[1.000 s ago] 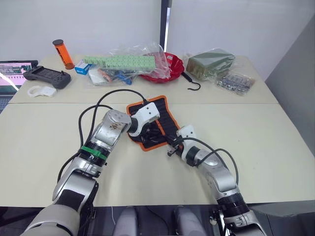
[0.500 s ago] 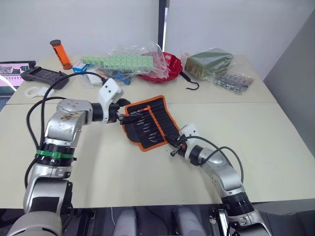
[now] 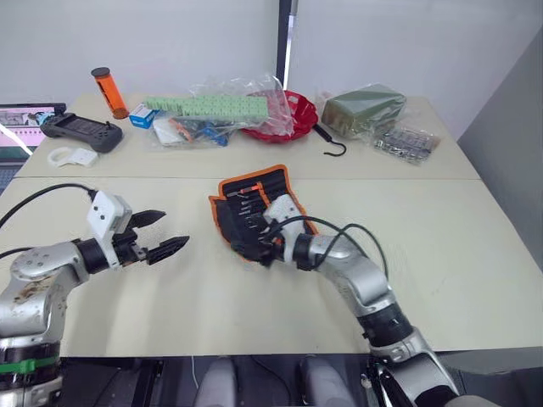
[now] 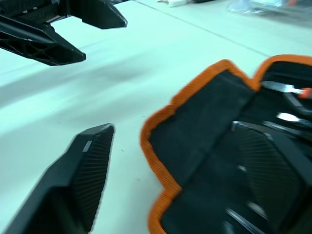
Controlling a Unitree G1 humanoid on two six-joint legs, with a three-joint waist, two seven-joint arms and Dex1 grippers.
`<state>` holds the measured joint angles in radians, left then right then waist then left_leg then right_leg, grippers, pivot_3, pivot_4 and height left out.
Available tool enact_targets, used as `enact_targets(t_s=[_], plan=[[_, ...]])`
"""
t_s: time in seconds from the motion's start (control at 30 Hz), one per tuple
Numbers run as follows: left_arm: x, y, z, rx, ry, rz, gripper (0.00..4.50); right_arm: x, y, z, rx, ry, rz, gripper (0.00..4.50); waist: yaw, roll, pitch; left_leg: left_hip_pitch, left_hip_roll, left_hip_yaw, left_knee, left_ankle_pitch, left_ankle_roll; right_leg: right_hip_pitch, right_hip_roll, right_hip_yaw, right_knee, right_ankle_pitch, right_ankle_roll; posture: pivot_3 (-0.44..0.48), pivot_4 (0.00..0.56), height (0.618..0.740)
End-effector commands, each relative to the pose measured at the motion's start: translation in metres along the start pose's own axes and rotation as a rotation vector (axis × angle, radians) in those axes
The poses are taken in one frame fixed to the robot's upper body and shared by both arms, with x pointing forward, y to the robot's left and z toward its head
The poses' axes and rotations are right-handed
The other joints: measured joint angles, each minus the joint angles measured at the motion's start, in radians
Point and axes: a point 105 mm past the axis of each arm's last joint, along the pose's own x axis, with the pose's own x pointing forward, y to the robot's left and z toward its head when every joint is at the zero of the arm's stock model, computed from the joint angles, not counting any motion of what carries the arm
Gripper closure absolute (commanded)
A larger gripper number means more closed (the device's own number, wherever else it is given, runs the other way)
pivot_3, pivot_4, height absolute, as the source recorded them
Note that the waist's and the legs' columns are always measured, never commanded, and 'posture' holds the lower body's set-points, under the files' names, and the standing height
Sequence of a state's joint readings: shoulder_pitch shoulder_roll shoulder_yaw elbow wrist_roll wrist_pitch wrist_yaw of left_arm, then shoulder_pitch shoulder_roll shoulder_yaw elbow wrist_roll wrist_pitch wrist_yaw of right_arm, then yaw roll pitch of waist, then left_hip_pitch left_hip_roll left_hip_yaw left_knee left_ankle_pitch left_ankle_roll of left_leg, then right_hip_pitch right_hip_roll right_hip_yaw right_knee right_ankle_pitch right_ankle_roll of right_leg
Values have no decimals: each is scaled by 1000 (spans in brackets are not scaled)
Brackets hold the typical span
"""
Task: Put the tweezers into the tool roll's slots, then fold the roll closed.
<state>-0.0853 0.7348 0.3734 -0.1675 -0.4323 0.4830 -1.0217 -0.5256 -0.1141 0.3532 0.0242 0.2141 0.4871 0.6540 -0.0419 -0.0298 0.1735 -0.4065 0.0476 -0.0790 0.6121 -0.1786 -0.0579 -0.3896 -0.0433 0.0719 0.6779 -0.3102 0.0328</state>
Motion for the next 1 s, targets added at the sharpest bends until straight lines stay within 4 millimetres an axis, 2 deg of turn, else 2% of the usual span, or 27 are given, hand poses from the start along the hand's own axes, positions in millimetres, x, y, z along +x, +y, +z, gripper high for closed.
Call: enact_targets(t_s=[0.03, 0.13, 0.3, 0.43, 0.73, 0.77, 1.0], plan=[[-9, -4, 4, 26, -15, 24, 0, 6, 4, 4, -29, -11, 28, 27, 0, 0, 0, 0, 0, 0, 0, 0, 0, 0, 0, 0, 0, 0, 0, 0, 150, 740], [-14, -11, -1, 15, -10, 33, 0, 17, 4, 1, -74, 10, 17, 27, -2, 0, 0, 0, 0, 0, 0, 0, 0, 0, 0, 0, 0, 0, 0, 0, 150, 740], [-18, -14, -4, 7, -5, 62, 0, 30, -11, 6, -109, -5, -48, 27, -5, 0, 0, 1, 1, 0, -1, 0, 0, 0, 1, 0, 1, 0, -1, 0, 150, 740], [-18, -14, -4, -4, -15, 73, 0, 39, -10, 8, -131, -7, -17, 1167, -4, 0, 0, 1, 1, 0, -1, 0, 0, -1, 1, 0, 0, 0, -1, 0, 150, 740], [-15, -11, -5, 7, -5, 67, 0, 47, 0, 5, -160, 14, 58, 4309, -5, 0, 0, 1, 1, 0, -2, 0, 0, -1, 1, 0, 0, 0, -1, 0, 150, 740], [-14, -11, -6, 8, -4, 64, 0, 47, 2, 5, -161, 9, 68, 4474, -5, 0, 0, 1, 1, 0, -2, 0, 0, -1, 1, 0, 0, 0, -1, 0, 150, 740], [-6, -13, -9, 3, 0, 22, 0, 44, 34, 2, -255, 5, 260, 4474, -5, 0, 0, 1, 1, 0, -2, 0, 0, -1, 1, -1, 0, 0, -1, 0, 150, 740]])
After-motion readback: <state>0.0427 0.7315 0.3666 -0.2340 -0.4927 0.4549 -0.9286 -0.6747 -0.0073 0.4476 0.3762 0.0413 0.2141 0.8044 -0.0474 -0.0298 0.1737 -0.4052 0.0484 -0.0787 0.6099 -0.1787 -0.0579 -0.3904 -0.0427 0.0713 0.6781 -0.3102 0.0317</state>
